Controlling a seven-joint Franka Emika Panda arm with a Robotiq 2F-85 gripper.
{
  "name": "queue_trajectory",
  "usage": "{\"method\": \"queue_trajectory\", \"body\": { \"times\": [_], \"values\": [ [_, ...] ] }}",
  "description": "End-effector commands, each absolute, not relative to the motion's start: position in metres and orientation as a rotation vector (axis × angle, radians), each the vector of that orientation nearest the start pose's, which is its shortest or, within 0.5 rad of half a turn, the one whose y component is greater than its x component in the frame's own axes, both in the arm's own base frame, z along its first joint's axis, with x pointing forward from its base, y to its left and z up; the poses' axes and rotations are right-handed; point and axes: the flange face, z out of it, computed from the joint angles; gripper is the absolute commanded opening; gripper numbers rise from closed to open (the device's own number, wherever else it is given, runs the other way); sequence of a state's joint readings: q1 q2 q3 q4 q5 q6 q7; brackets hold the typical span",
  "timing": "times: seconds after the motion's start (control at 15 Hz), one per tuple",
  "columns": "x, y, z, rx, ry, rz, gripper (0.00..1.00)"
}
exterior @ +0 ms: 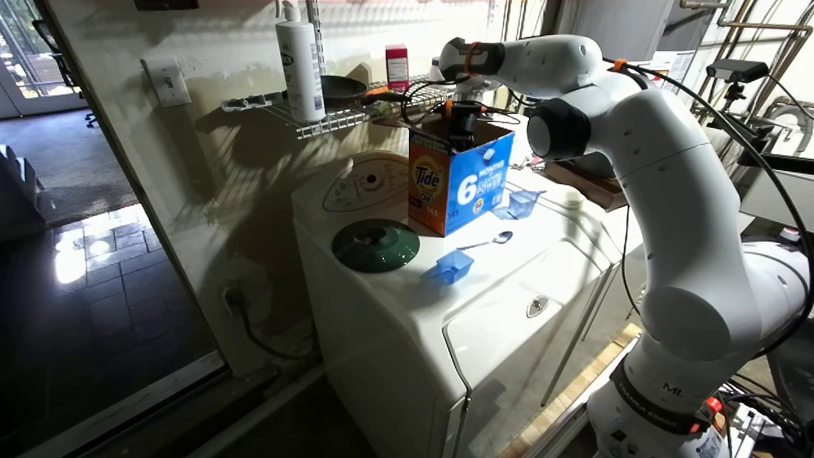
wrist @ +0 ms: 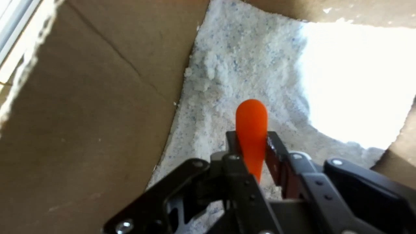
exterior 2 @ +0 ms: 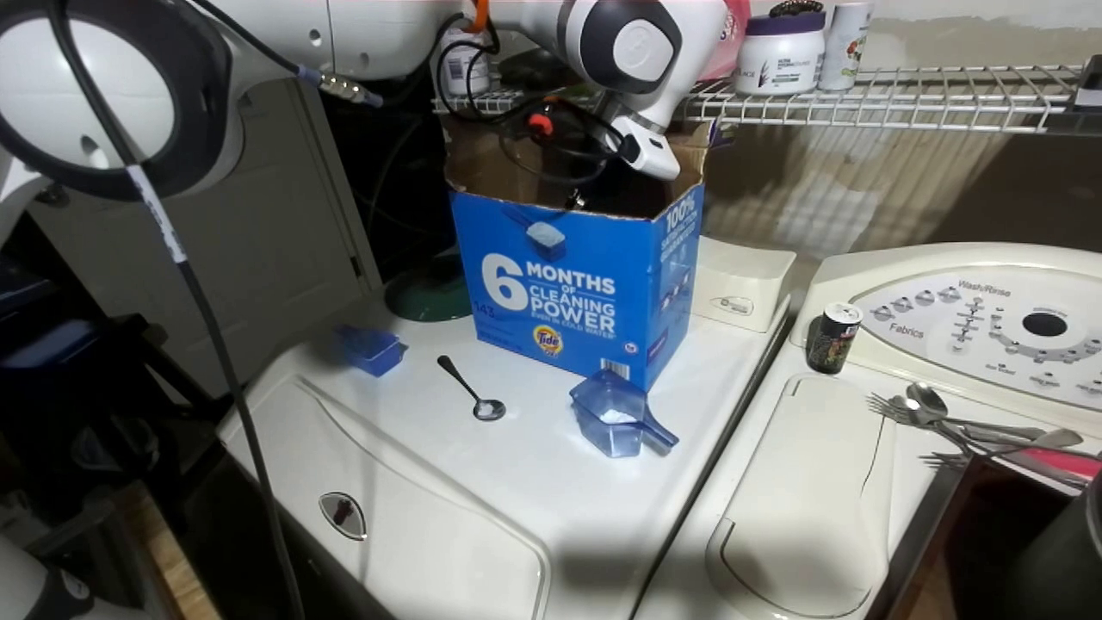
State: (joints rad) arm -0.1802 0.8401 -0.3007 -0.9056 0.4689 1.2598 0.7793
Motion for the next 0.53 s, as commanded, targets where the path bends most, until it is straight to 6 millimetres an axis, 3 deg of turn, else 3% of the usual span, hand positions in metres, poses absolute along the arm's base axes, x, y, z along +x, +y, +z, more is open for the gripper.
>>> {"method": "queue_trajectory", "body": {
  "times": [0.0, 0.47],
  "values": [
    [0.68, -0.191, 0.391, -2.449, 1.661, 0.656, 0.06],
    [0.665, -0.176, 0.409, -2.486, 1.728, 0.536, 0.06]
  ]
}}
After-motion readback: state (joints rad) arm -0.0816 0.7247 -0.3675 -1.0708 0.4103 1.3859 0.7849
